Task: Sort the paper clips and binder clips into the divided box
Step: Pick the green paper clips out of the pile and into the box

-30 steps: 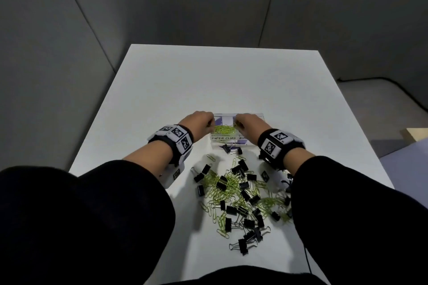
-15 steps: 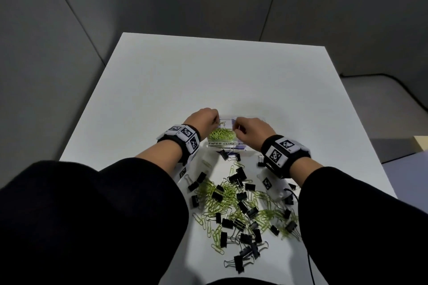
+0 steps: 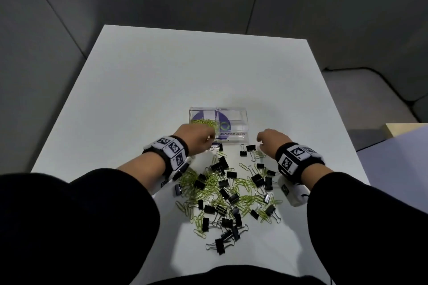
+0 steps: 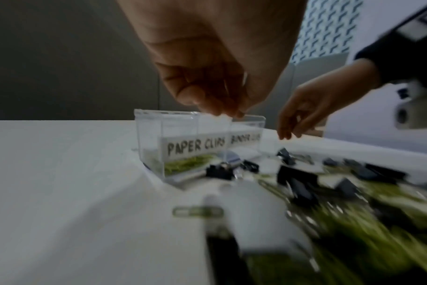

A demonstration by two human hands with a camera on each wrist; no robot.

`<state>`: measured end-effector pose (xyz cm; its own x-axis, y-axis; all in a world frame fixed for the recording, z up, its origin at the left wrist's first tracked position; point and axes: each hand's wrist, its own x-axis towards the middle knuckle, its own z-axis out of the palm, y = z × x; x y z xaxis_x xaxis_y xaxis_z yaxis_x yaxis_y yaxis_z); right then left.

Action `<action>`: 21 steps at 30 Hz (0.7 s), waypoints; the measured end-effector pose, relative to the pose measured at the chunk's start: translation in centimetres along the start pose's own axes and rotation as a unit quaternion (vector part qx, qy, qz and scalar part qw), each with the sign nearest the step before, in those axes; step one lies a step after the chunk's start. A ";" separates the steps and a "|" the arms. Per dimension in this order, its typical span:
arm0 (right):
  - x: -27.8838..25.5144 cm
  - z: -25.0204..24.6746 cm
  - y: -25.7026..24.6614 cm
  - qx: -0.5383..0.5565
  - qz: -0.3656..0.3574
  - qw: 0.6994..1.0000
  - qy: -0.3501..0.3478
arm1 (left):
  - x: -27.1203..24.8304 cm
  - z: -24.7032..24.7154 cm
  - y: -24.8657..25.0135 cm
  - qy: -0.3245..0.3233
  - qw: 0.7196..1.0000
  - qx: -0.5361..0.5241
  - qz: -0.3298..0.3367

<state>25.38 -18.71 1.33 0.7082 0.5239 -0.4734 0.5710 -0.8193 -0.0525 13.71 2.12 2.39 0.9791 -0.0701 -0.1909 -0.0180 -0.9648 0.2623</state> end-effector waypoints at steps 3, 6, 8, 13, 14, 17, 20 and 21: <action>-0.4 2.0 0.7 -0.022 0.023 0.999 -0.022 | -1.7 2.1 -0.4 -0.058 0.997 0.018 -0.041; -0.7 3.1 0.6 -0.004 0.022 1.000 -0.003 | -2.5 3.3 -1.6 -0.083 0.992 -0.014 -0.096; -0.8 3.5 0.3 0.001 0.011 1.000 0.012 | -2.5 3.8 -1.8 -0.098 0.988 -0.027 -0.113; -1.2 4.6 -1.1 0.003 -0.014 0.999 0.028 | -2.5 5.0 -1.6 -0.077 0.979 -0.080 -0.173; -1.3 4.7 -1.4 0.007 -0.017 1.000 0.022 | -2.6 5.1 -1.4 -0.080 0.977 -0.087 -0.180; -1.5 4.9 -2.6 0.003 -0.030 1.000 0.002 | -2.7 5.4 -0.9 -0.091 0.973 -0.097 -0.190; -1.8 5.0 -3.9 0.005 -0.050 0.999 -0.014 | -2.9 5.6 -0.3 -0.106 0.970 -0.104 -0.193; -1.9 5.2 -4.3 0.007 -0.056 0.998 -0.016 | -3.0 5.6 0.0 -0.112 0.970 -0.104 -0.191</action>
<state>19.39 -17.40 -2.14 0.6261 0.6045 -0.4924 0.6398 -0.7593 -0.1186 9.66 0.94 -2.34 0.8370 0.2070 -0.5065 0.4021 -0.8605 0.3127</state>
